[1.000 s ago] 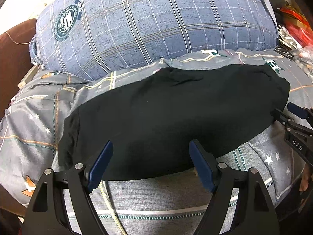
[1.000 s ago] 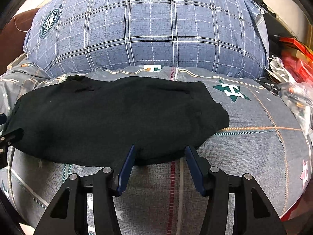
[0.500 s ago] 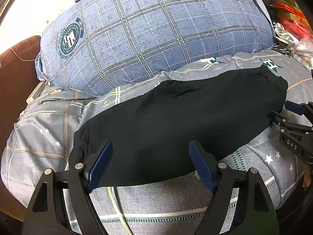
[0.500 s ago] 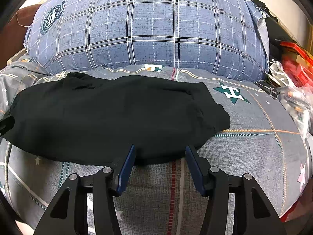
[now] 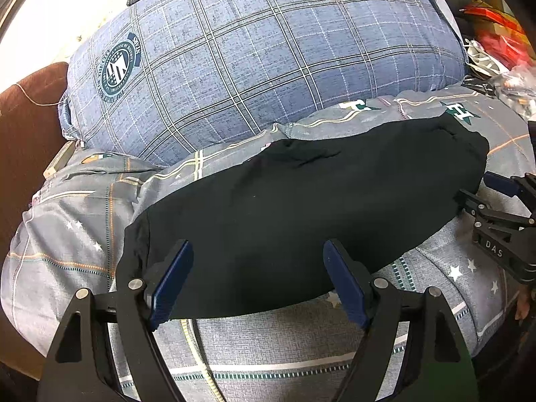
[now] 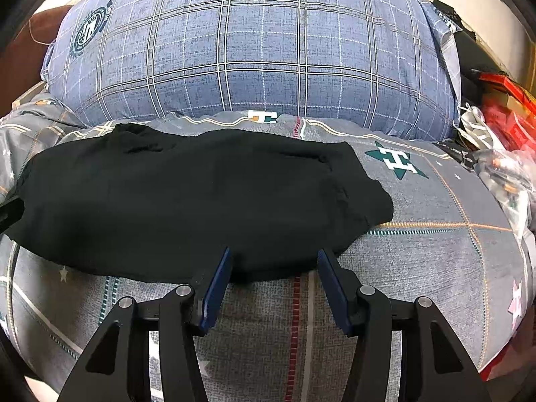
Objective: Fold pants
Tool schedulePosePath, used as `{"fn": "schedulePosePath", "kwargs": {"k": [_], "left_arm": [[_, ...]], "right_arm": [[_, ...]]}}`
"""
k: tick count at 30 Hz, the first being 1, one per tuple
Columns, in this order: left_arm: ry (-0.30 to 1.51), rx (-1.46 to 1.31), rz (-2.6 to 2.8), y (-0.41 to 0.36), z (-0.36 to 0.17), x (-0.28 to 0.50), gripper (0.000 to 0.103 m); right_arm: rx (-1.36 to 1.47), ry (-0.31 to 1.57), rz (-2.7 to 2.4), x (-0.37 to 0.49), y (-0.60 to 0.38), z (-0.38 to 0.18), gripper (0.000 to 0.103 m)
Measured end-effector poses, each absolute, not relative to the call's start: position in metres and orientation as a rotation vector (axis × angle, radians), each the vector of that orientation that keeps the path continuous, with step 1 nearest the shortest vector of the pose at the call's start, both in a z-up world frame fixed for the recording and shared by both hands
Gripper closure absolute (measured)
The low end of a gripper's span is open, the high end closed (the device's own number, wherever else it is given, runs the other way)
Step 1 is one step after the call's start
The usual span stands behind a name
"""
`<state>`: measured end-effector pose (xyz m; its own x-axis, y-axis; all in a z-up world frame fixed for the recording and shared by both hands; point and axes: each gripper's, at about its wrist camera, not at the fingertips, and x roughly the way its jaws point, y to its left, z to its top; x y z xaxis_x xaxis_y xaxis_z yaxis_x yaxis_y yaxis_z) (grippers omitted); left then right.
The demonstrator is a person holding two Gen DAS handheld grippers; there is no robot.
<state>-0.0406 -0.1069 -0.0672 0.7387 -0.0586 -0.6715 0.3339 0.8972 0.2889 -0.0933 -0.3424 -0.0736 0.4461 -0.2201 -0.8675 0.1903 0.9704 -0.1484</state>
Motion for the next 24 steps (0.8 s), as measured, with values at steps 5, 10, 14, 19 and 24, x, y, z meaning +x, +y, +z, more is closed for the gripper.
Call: {"fn": "schedulePosePath", "kwargs": {"k": [5,10,14,19,24], "left_arm": [[0.71,0.415,-0.23,-0.111,-0.066,-0.042,0.023],[0.7,0.419,-0.242,-0.117,-0.063,-0.045,0.023],[0.691,0.423,-0.249,-0.121,-0.06,-0.047,0.023],[0.677,0.428,-0.258,-0.125,-0.055,-0.05,0.023],[0.662,0.436,-0.268,-0.131,-0.05,-0.052,0.023]], "right_arm": [[-0.065,1.069,-0.264,-0.094,-0.34,-0.073,0.048],[-0.074,1.062,-0.267,-0.094,-0.339,-0.072,0.048],[-0.069,1.057,-0.269,-0.094,-0.34,-0.071,0.048],[-0.063,1.051,-0.274,-0.093,-0.339,-0.07,0.048],[-0.054,1.047,-0.279,-0.094,-0.341,-0.069,0.048]]}}
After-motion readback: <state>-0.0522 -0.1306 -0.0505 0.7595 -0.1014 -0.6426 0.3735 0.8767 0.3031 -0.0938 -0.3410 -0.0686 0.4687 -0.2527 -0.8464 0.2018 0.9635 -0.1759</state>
